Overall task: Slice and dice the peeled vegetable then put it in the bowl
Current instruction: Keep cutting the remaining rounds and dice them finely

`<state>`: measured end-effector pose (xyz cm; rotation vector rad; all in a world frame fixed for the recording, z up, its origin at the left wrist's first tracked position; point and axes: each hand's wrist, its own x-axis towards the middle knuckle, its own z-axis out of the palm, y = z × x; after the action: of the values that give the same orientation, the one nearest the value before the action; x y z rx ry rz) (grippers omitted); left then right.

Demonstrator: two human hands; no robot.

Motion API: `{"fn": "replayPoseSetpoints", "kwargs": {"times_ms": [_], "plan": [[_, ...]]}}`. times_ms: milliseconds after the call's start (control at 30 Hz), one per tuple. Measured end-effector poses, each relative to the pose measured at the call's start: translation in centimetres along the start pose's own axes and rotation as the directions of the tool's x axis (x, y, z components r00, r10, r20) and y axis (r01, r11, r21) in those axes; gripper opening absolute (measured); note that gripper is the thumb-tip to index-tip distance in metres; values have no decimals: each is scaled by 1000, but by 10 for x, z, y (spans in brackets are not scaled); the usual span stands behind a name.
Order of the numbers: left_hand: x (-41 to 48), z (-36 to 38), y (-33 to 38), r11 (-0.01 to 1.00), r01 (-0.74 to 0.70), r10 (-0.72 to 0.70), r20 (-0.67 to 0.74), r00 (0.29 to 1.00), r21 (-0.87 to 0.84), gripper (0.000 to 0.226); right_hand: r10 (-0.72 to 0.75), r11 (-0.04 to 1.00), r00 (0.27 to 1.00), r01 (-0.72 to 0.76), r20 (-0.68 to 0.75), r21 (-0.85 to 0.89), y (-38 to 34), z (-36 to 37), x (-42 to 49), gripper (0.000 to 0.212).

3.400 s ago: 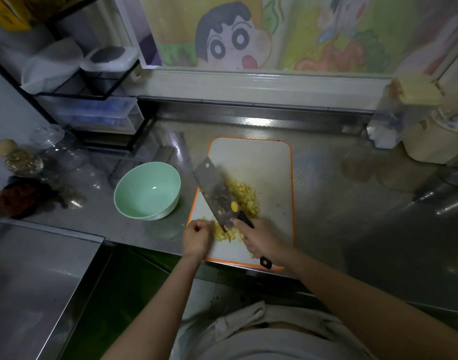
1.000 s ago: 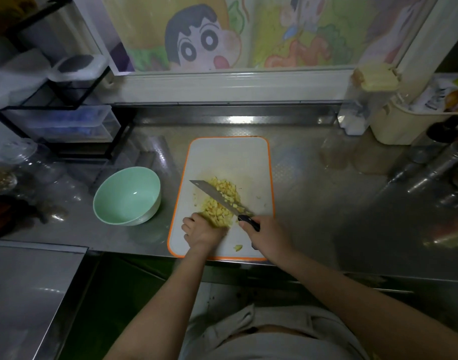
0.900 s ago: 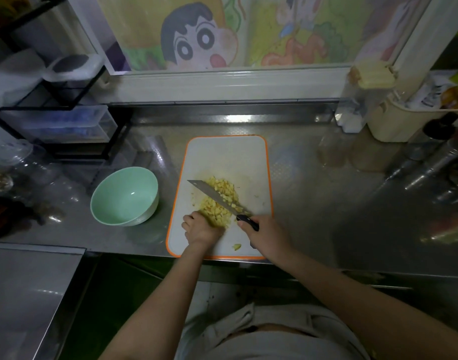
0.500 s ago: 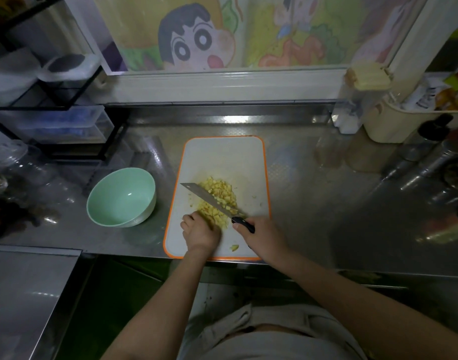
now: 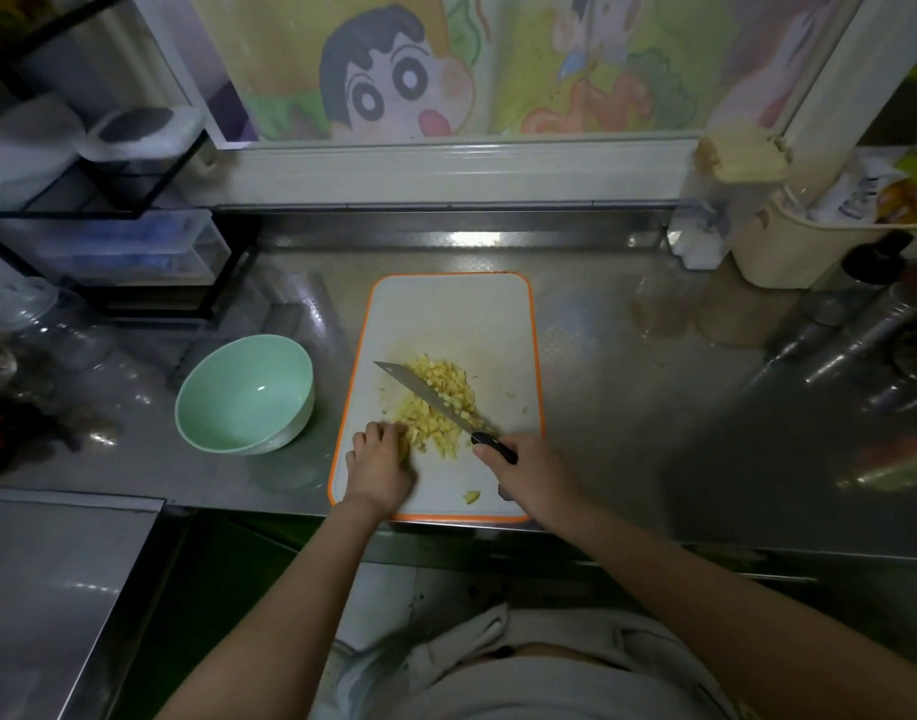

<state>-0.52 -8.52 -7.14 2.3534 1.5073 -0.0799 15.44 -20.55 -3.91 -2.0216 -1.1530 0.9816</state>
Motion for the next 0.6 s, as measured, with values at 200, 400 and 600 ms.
{"fn": "replayPoseSetpoints", "kwargs": {"times_ms": [200,400,600], "plan": [[4,-4,-7,998,-51,52,44,998,-27,46,-12,1000,1000,12,-11,3,-6,2,3,33],[2,-5,-17,988,-119,126,70,990,-100,45,23,996,1000,-24,7,83,-14,15,5,42],[-8,-8,-21,970,-118,119,-8,993,-215,61,44,984,998,-51,44,169,-20,23,7,37]]}}
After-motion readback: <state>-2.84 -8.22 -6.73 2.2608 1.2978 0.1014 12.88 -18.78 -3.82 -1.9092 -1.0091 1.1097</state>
